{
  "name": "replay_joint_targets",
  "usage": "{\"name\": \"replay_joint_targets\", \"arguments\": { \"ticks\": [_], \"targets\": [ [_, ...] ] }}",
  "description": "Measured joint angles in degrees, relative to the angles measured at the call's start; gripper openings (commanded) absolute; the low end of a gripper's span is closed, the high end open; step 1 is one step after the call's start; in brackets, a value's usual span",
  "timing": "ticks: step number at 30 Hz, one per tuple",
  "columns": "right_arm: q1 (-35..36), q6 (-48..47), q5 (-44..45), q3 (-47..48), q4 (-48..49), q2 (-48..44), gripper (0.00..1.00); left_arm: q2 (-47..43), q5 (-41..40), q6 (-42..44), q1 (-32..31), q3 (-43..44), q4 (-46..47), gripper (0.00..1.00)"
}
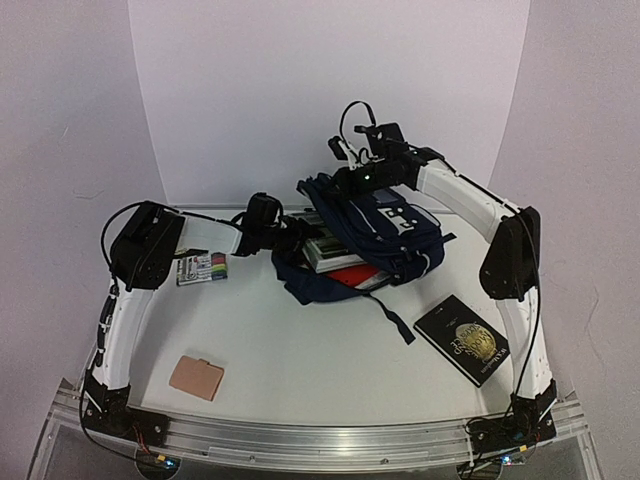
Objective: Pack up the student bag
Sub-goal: Place the book in the student bag, then adjust the student bag at the center of the board.
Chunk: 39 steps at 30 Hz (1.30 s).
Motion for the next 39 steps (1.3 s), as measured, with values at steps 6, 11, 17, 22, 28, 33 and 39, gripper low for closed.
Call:
{"name": "replay_joint_targets", "arguments": {
  "ticks": [6, 11, 17, 22, 28, 33, 39],
  "targets": [
    [-0.86, -0.11, -2.52, -3.45, 2.44, -0.39, 0.0, -0.17, -2.48, 11.03, -0.15, 10.52, -23.25, 0.79],
    [-1.51, -0.41, -4.05, -7.25, 3.71, -1.71, 0.0, -2.88, -2.56, 20.17, -0.14, 15.05, -36.7, 0.87],
    [-2.35, -0.29, -5.99, -9.82, 4.5, -2.94, 0.0, -9.17, -1.69, 31.13, 0.11, 10.67, -41.14, 0.83],
    [-2.54, -0.23, -6.62, -13.37, 5.21, -5.05, 0.0, -16.47, -1.36, 46.07, 0.22, 3.08, -41.85, 0.83],
    [-2.78, 0.49, -7.56, -16.74, 5.11, -7.51, 0.0, -22.61, -1.46, 69.43, -0.13, -2.8, -42.0, 0.84],
    [-2.97, 1.87, -9.5, -19.25, 4.85, -9.11, 0.0, -25.89, -4.01, 87.82, -3.63, -9.2, -40.07, 0.83],
    [-3.29, 4.81, -12.39, -20.16, 4.39, -9.66, 0.0, -25.1, -5.7, 99.79, -9.1, -10.37, -38.29, 0.77]
  ]
}}
